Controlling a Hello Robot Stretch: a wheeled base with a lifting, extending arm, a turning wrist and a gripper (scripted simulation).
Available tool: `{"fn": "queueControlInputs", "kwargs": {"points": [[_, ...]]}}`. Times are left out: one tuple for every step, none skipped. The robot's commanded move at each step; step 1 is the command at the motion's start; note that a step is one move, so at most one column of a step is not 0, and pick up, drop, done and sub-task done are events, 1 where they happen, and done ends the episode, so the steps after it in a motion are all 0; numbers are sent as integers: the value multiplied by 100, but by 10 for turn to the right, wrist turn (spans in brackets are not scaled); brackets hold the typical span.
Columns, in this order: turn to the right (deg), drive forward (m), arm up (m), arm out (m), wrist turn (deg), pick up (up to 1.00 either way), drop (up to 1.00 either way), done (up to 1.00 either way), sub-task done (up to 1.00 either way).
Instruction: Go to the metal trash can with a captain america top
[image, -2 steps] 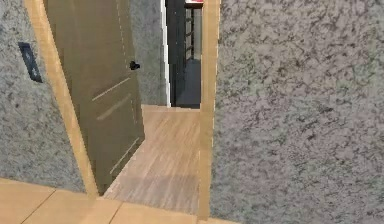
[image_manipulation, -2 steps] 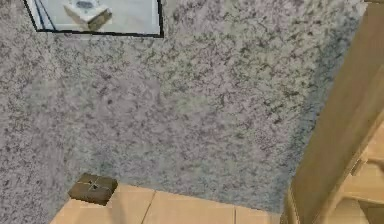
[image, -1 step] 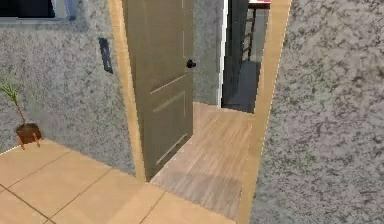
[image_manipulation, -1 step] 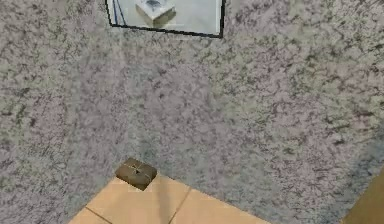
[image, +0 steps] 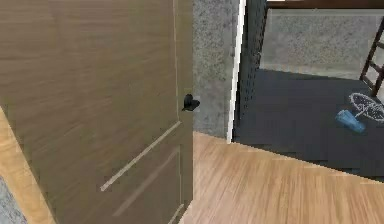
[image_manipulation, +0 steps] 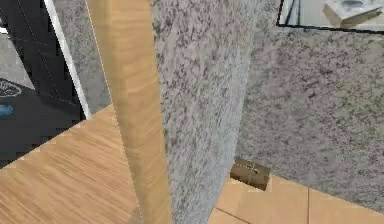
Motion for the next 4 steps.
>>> {"fn": "queueControlInputs", "kwargs": {"points": [[-450,0,0,0,0,0,0,0,0],[-210,0,0,0,0,0,0,0,0],[0,5,0,0,0,0,0,0,0],[450,0,0,0,0,0,0,0,0]]}}
